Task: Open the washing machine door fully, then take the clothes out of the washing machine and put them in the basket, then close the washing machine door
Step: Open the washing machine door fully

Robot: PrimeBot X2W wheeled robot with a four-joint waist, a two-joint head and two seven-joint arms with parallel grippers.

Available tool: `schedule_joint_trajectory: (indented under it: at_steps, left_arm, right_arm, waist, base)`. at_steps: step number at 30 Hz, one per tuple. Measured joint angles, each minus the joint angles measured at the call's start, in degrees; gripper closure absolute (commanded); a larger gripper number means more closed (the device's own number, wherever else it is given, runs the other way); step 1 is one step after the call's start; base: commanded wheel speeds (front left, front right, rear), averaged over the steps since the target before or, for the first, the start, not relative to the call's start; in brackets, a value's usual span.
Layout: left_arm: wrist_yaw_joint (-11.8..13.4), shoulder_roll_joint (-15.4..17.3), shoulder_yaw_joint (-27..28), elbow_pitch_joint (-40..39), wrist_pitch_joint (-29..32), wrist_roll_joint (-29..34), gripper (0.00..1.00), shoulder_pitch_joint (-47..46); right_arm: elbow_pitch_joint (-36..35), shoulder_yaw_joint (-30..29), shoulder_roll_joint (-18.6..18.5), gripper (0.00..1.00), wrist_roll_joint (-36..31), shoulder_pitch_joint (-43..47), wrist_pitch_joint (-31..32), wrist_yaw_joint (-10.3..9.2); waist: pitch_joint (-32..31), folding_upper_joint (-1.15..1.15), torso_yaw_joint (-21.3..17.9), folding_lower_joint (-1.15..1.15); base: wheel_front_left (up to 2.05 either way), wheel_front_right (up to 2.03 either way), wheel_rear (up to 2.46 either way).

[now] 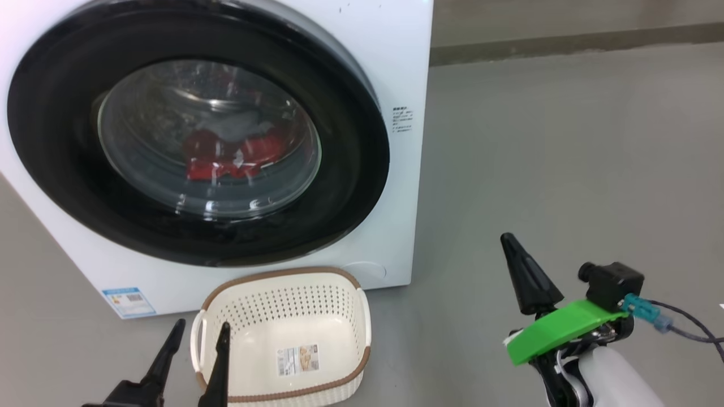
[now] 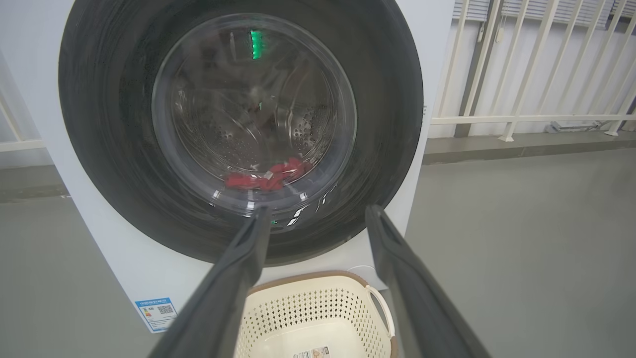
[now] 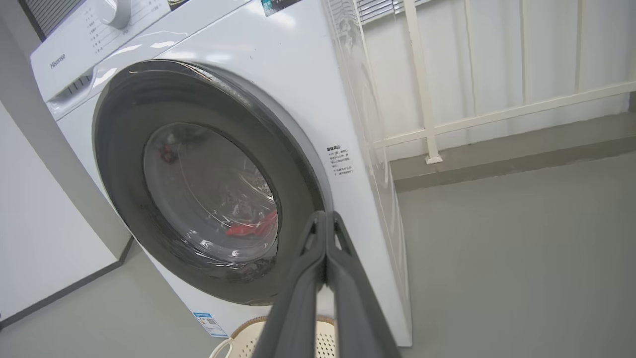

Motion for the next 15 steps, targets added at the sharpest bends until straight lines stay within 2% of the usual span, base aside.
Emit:
schedule_joint_trajectory:
  at_steps: [7,15]
  left_arm:
    - [0.0,0.15,-1.08,-1.92,0.0,-0.49,0.0,-1.58]
    - [0.0,0.15,-2.7,-5.17,0.0,-0.49,0.0,-4.65]
  right_arm:
    - [4.47,0.81,-0.05,1.0,12.99,-5.19,0.0,0.0]
    - [8.91,2.09,-0.31,1.0,28.6,-15.4,0.41,0.0]
  waist:
    - [2.74,0.0,1.31,0.0]
    - [7.23,0.0,2.56,0.0]
  base:
    - [0.0,0.0,0.0]
    - [0.0,0.0,0.0]
